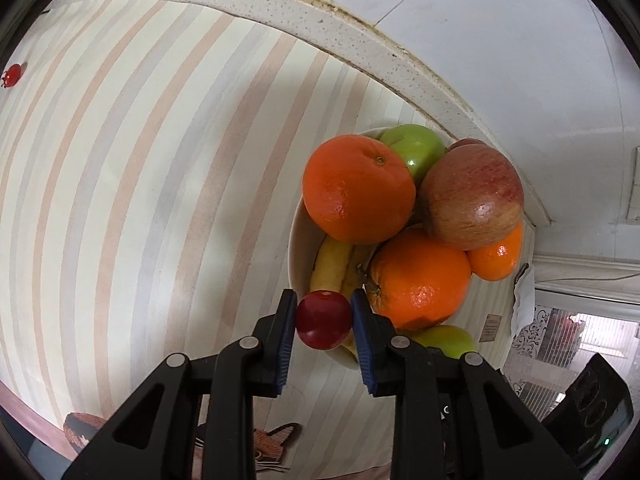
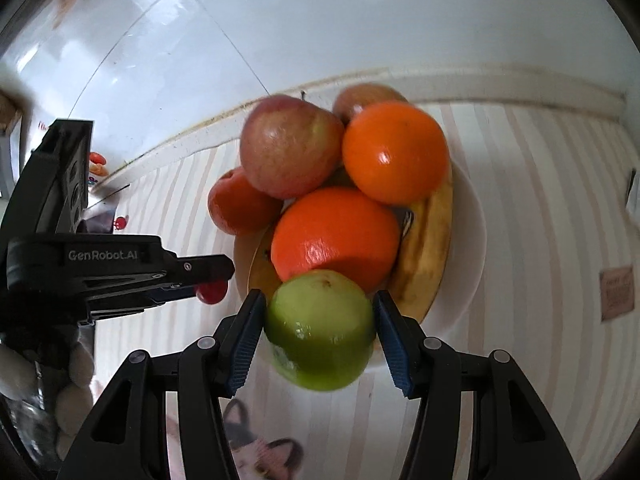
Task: Organize fruits
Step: 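Carry the cherry tomato and green fruit toward the fruit plate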
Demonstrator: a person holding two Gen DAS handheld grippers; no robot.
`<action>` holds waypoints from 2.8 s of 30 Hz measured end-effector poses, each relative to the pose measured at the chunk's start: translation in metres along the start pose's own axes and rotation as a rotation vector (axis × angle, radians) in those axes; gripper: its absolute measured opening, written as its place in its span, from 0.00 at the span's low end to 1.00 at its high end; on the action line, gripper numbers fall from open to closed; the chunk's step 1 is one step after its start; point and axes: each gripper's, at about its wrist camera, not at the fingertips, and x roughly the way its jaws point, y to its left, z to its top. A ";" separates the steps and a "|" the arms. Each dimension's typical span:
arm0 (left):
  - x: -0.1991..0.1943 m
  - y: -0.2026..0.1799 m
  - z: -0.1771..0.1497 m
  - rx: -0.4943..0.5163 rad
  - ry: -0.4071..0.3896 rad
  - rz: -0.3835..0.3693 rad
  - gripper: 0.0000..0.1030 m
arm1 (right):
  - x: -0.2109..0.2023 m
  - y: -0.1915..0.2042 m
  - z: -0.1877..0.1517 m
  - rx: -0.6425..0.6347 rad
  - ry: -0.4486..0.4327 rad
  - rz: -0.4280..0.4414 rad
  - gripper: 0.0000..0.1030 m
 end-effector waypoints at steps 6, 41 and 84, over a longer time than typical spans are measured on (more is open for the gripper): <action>-0.001 -0.006 -0.002 0.009 0.006 -0.025 0.24 | -0.032 -0.023 0.004 0.104 -0.100 0.046 0.54; 0.036 -0.051 -0.042 0.138 -0.023 0.204 0.30 | -0.105 -0.321 -0.029 0.743 -0.324 -0.193 0.78; 0.077 -0.057 -0.146 0.381 0.191 0.255 0.25 | -0.042 -0.118 -0.118 0.076 0.102 -0.103 0.59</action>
